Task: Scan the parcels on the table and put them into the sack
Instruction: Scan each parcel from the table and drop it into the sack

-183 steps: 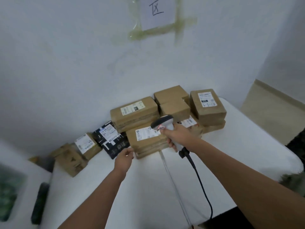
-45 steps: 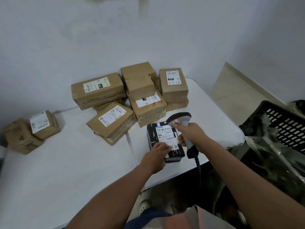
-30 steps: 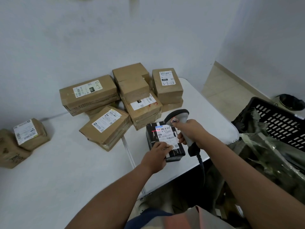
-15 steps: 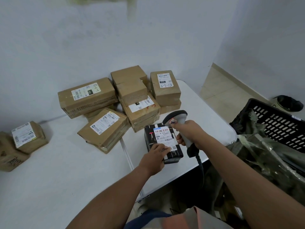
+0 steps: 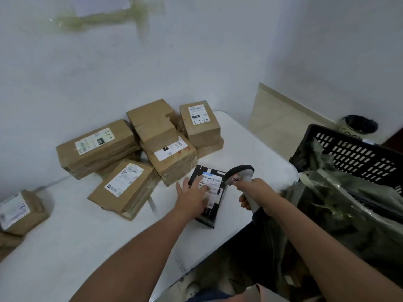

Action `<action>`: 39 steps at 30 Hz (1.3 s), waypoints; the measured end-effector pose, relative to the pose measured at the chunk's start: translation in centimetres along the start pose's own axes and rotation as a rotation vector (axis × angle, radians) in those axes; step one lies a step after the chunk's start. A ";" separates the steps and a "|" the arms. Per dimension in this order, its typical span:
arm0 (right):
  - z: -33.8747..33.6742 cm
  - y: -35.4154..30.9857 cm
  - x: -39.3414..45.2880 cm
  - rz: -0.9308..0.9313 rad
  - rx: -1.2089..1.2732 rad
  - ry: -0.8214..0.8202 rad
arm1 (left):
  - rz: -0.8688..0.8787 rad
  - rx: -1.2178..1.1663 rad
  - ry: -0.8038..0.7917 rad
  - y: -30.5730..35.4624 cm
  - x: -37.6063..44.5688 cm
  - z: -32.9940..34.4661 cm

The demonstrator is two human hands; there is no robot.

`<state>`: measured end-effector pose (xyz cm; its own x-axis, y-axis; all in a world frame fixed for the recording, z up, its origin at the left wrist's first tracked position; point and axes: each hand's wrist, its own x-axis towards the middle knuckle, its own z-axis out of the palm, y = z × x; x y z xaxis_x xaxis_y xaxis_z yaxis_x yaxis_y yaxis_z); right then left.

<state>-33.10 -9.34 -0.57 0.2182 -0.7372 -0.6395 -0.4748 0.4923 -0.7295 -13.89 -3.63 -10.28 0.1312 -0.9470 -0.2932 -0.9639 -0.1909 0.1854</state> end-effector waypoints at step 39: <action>-24.4 29.3 -5.0 0.463 0.675 0.556 | -0.591 -1.121 -0.830 34.6 2.6 16.1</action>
<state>-68.95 -2.51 -12.81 -0.3795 -0.4326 -0.8178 0.2115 0.8200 -0.5319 -50.64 -8.54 -19.76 -0.1079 -0.3292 -0.9381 -0.1015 -0.9350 0.3398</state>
